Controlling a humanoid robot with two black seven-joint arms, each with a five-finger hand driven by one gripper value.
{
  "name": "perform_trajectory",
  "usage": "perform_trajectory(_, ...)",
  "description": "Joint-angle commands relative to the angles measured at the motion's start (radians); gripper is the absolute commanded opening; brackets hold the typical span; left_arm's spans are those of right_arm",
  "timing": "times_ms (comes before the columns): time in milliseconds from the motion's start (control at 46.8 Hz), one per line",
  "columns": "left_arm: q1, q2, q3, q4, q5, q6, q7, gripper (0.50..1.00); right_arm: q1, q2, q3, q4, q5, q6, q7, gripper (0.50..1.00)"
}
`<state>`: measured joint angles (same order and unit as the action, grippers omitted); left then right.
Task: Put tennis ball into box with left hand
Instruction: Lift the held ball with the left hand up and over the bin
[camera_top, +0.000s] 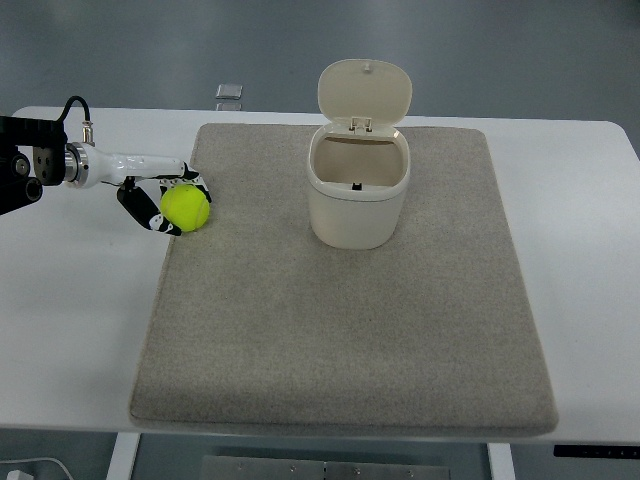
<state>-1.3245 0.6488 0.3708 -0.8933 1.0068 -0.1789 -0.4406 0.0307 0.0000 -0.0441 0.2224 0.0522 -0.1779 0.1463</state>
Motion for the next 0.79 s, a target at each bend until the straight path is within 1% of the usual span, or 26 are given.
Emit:
perform_trajectory(0, -0.019, 0.000, -0.029, 0.011, -0.022, -0.001, 0.003, 0.500, 0.000, 0.000, 0.001, 0.000, 0.000, 0.000, -0.001, 0.938)
perform_trajectory(235, -0.053, -0.014, -0.115, 0.109, -0.191, -0.027, 0.011, 0.500, 0.000, 0.000, 0.000, 0.000, 0.000, 0.000, 0.001, 0.938)
perform_trajectory(384, -0.085, -0.049, -0.197, 0.191, -0.368, -0.051, 0.023, 0.500, 0.000, 0.000, 0.001, 0.000, 0.000, 0.000, -0.001, 0.938)
perform_trajectory(513, -0.108, -0.103, -0.242, 0.264, -0.505, -0.063, 0.034, 0.500, 0.000, 0.000, 0.000, 0.000, 0.000, 0.000, -0.001, 0.938)
perform_trajectory(683, -0.113, -0.144, -0.340, 0.280, -0.697, -0.057, 0.037, 0.500, 0.000, 0.000, 0.000, 0.000, 0.000, 0.000, -0.001, 0.938)
perform_trajectory(769, -0.131, -0.172, -0.351, 0.274, -0.732, -0.051, 0.039, 0.500, 0.000, 0.000, 0.001, 0.000, 0.000, 0.000, -0.001, 0.938)
